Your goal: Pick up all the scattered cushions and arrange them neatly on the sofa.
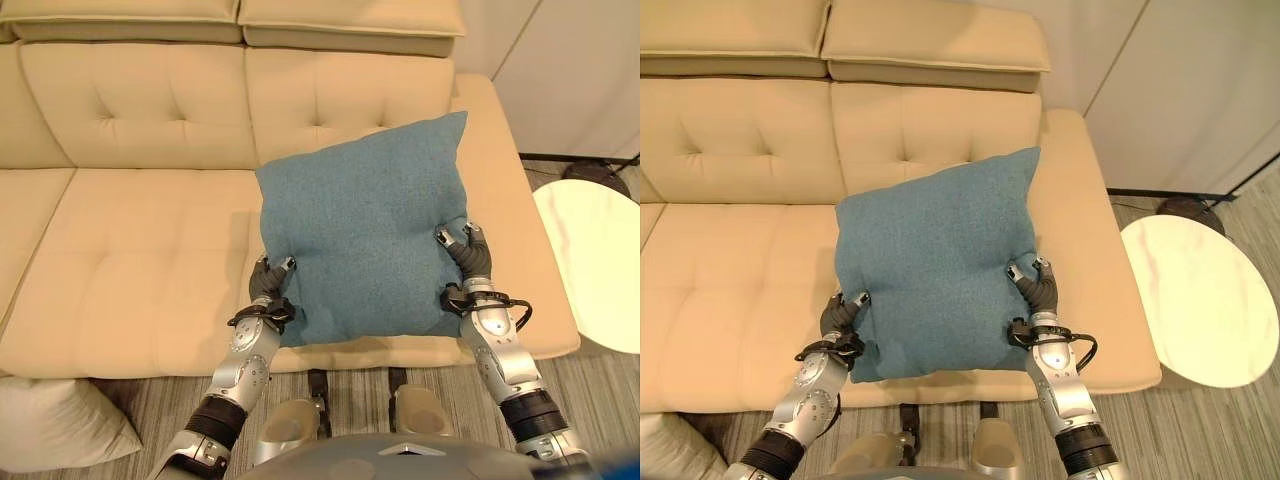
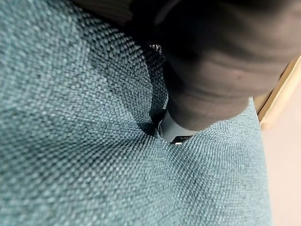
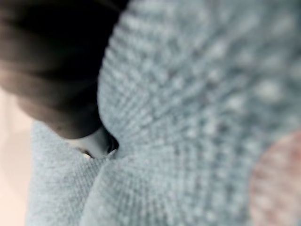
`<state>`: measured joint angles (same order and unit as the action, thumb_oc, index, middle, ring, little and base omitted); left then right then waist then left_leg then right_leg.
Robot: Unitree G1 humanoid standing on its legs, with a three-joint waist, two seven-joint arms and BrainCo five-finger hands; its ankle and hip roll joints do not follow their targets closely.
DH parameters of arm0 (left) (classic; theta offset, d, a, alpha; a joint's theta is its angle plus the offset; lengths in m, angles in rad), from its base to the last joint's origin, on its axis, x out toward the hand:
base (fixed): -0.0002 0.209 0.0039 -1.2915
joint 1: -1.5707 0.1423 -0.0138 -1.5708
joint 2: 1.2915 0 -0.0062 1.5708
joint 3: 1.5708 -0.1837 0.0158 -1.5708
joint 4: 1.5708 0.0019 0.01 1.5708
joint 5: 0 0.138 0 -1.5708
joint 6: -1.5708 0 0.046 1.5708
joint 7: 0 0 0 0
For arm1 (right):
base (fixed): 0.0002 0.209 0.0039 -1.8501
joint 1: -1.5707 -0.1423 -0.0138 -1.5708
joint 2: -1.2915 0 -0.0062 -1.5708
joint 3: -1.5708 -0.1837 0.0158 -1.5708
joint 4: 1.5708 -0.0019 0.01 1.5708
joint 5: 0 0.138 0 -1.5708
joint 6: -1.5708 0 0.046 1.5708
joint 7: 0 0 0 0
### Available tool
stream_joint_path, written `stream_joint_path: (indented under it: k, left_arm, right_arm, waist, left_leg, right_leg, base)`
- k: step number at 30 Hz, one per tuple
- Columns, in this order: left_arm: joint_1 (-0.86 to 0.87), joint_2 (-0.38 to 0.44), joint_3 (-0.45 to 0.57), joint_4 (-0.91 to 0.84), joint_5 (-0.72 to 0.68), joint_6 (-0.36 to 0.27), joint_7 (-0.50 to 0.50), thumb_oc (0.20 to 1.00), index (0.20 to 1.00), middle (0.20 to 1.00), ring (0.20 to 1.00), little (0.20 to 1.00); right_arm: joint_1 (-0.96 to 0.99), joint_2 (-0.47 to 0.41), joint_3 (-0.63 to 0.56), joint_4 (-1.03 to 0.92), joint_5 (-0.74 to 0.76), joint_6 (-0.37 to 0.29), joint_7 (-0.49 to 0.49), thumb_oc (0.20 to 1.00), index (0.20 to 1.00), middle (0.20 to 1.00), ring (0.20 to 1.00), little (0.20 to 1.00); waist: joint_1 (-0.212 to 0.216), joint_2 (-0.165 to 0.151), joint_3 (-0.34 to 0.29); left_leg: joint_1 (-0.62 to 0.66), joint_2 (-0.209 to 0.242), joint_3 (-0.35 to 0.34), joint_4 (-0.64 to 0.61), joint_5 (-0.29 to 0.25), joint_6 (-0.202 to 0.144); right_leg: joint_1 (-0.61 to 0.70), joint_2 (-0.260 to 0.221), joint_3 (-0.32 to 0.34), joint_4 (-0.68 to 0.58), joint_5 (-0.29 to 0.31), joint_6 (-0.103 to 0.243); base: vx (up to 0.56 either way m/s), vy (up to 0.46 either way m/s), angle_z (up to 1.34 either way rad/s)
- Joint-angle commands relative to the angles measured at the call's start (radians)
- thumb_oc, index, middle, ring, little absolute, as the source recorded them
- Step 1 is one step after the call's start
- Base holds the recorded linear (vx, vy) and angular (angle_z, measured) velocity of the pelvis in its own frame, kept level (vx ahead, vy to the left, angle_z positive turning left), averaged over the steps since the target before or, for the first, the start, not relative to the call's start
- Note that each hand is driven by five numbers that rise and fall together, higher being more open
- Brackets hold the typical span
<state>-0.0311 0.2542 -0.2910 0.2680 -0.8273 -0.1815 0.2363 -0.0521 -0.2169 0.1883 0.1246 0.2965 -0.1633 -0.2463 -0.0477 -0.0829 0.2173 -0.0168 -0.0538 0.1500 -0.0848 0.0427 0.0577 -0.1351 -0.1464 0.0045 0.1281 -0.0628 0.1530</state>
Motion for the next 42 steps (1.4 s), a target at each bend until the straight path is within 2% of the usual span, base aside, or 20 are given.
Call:
stream_joint_path:
  k: [1, 2, 3, 8, 10, 15, 17, 21, 30, 33, 37, 38, 39, 40, 42]
  left_arm:
    - [-0.084, -0.065, -0.054, -0.208, 0.082, -0.088, -0.100, 0.200, 0.200, 0.200, 0.200, 0.200]
    - [-0.092, -0.067, -0.043, -0.209, 0.089, -0.094, -0.095, 0.200, 0.200, 0.200, 0.200, 0.200]
    - [-0.114, -0.059, -0.040, -0.217, 0.113, -0.102, -0.089, 0.200, 0.200, 0.200, 0.200, 0.200]
    - [-0.186, -0.041, -0.029, -0.207, 0.209, -0.120, -0.033, 0.200, 0.200, 0.200, 0.200, 0.200]
    - [-0.337, -0.002, -0.045, -0.145, 0.318, -0.144, 0.033, 0.200, 0.200, 0.200, 0.200, 0.200]
    - [-0.577, 0.036, -0.074, -0.054, 0.384, -0.190, 0.125, 0.200, 0.200, 0.200, 0.200, 0.200]
    - [-0.619, 0.045, -0.078, -0.033, 0.391, -0.198, 0.140, 0.200, 0.200, 0.200, 0.200, 0.200]
    - [-0.832, 0.088, -0.102, 0.071, 0.435, -0.226, 0.229, 0.200, 0.200, 0.200, 0.200, 0.200]
    - [-1.141, 0.144, -0.138, 0.272, 0.606, -0.201, 0.420, 0.200, 0.200, 0.200, 0.200, 0.200]
    - [-1.321, 0.164, -0.212, 0.471, 0.565, -0.178, 0.399, 0.200, 0.200, 0.200, 0.200, 0.200]
    - [-1.398, 0.168, -0.238, 0.570, 0.540, -0.154, 0.386, 0.200, 0.200, 0.200, 0.200, 0.200]
    - [-1.442, 0.165, -0.262, 0.643, 0.501, -0.143, 0.353, 0.285, 0.285, 0.285, 0.285, 0.285]
    - [-1.471, 0.165, -0.274, 0.682, 0.481, -0.141, 0.338, 1.000, 1.000, 1.000, 1.000, 1.000]
    - [-1.513, 0.168, -0.305, 0.744, 0.442, -0.127, 0.300, 1.000, 1.000, 1.000, 1.000, 1.000]
    - [-1.527, 0.171, -0.309, 0.763, 0.414, -0.121, 0.279, 1.000, 1.000, 1.000, 1.000, 1.000]
  right_arm:
    - [-0.063, 0.006, 0.023, -0.090, -0.037, -0.098, 0.015, 0.200, 0.200, 0.200, 0.200, 0.200]
    - [-0.065, 0.008, 0.013, -0.092, -0.050, -0.098, 0.003, 0.200, 0.200, 0.200, 0.200, 0.200]
    - [-0.086, 0.001, 0.008, -0.091, -0.062, -0.104, -0.017, 0.200, 0.200, 0.200, 0.200, 0.200]
    - [-0.157, -0.051, 0.038, -0.063, -0.134, -0.092, -0.053, 0.200, 0.200, 0.200, 0.200, 0.200]
    - [-0.293, -0.085, 0.065, -0.029, -0.172, -0.107, -0.104, 0.200, 0.200, 0.200, 0.200, 0.200]
    - [-0.530, -0.157, 0.113, 0.068, -0.245, -0.095, -0.201, 0.200, 0.200, 0.200, 0.200, 0.200]
    - [-0.569, -0.163, 0.117, 0.091, -0.253, -0.095, -0.217, 0.200, 0.200, 0.200, 0.200, 0.200]
    - [-0.767, -0.200, 0.140, 0.200, -0.306, -0.088, -0.321, 0.200, 0.200, 0.200, 0.200, 0.200]
    - [-1.066, -0.220, 0.203, 0.366, -0.410, -0.080, -0.497, 0.200, 0.200, 0.200, 0.200, 0.200]
    - [-1.223, -0.243, 0.287, 0.542, -0.339, -0.063, -0.482, 0.200, 0.200, 0.200, 0.200, 0.200]
    - [-1.297, -0.254, 0.329, 0.668, -0.267, -0.036, -0.461, 0.200, 0.200, 0.200, 0.200, 0.200]
    - [-1.330, -0.256, 0.357, 0.731, -0.210, -0.025, -0.418, 0.200, 0.200, 0.200, 0.200, 0.200]
    - [-1.354, -0.260, 0.378, 0.776, -0.182, -0.021, -0.398, 0.454, 0.454, 0.454, 0.454, 0.454]
    - [-1.398, -0.266, 0.437, 0.845, -0.119, -0.006, -0.340, 1.000, 1.000, 1.000, 1.000, 1.000]
    - [-1.414, -0.271, 0.457, 0.867, -0.083, 0.007, -0.316, 1.000, 1.000, 1.000, 1.000, 1.000]
  waist:
    - [0.005, 0.008, -0.072]
    - [0.005, 0.011, -0.076]
    - [0.010, 0.012, -0.089]
    - [0.013, 0.034, -0.114]
    - [0.008, 0.047, -0.086]
    - [0.011, 0.064, -0.048]
    - [0.010, 0.064, -0.050]
    - [0.006, 0.066, -0.066]
    - [0.015, 0.070, -0.069]
    - [0.012, 0.074, -0.073]
    - [0.012, 0.074, -0.070]
    - [0.010, 0.071, -0.070]
    - [0.009, 0.070, -0.069]
    - [0.008, 0.067, -0.068]
    - [0.007, 0.067, -0.066]
  left_leg:
    - [-0.045, 0.028, -0.044, 0.124, -0.123, -0.047]
    - [-0.042, 0.027, -0.045, 0.111, -0.120, -0.047]
    - [-0.038, 0.026, -0.036, 0.085, -0.118, -0.051]
    - [0.008, 0.035, -0.051, -0.001, -0.098, -0.066]
    - [-0.071, 0.041, -0.069, -0.002, -0.070, -0.081]
    - [-0.237, 0.040, -0.090, -0.002, -0.021, -0.102]
    - [-0.267, 0.038, -0.092, -0.002, -0.010, -0.108]
    - [-0.369, 0.034, -0.102, -0.002, 0.016, -0.128]
    - [-0.484, 0.032, -0.114, -0.002, 0.042, -0.145]
    - [-0.545, 0.032, -0.122, -0.002, 0.057, -0.151]
    - [-0.581, 0.031, -0.127, -0.002, 0.068, -0.152]
    - [-0.595, 0.031, -0.126, -0.002, 0.074, -0.155]
    - [-0.603, 0.031, -0.127, -0.002, 0.077, -0.156]
    - [-0.616, 0.031, -0.130, -0.002, 0.081, -0.156]
    - [-0.625, 0.029, -0.131, -0.002, 0.085, -0.156]
  right_leg:
    - [0.037, 0.075, -0.028, -0.061, 0.057, -0.002]
    - [0.038, 0.080, -0.010, -0.069, 0.059, -0.001]
    - [0.052, 0.069, -0.038, -0.113, 0.073, -0.004]
    - [0.097, 0.079, -0.068, -0.211, 0.083, -0.008]
    - [0.025, 0.081, -0.073, -0.215, 0.090, -0.007]
    - [-0.135, 0.089, -0.068, -0.215, 0.126, 0.002]
    - [-0.163, 0.092, -0.067, -0.215, 0.134, 0.002]
    - [-0.256, 0.098, -0.065, -0.215, 0.150, 0.002]
    - [-0.375, 0.099, -0.069, -0.215, 0.169, 0.011]
    - [-0.439, 0.097, -0.069, -0.215, 0.186, 0.017]
    - [-0.476, 0.100, -0.076, -0.215, 0.192, 0.023]
    - [-0.492, 0.102, -0.075, -0.215, 0.199, 0.025]
    - [-0.500, 0.103, -0.076, -0.215, 0.202, 0.026]
    - [-0.516, 0.103, -0.076, -0.215, 0.209, 0.027]
    - [-0.524, 0.104, -0.080, -0.215, 0.211, 0.028]
  base:
    - [0.06, -0.022, 0.19]
    - [0.11, -0.074, 0.43]
    - [0.08, -0.061, 0.33]
    - [0.14, -0.097, 0.14]
    - [-0.15, -0.107, 0.27]
    - [-0.14, -0.032, 0.30]
    - [-0.07, -0.019, 0.07]
    - [-0.02, -0.013, -0.02]
    - [0.01, -0.027, 0.02]
    - [0.00, -0.028, 0.03]
    - [-0.02, -0.018, 0.01]
    - [-0.03, -0.027, 0.07]
    - [-0.03, -0.042, -0.02]
    - [-0.03, -0.024, 0.11]
    - [-0.02, -0.015, 0.67]
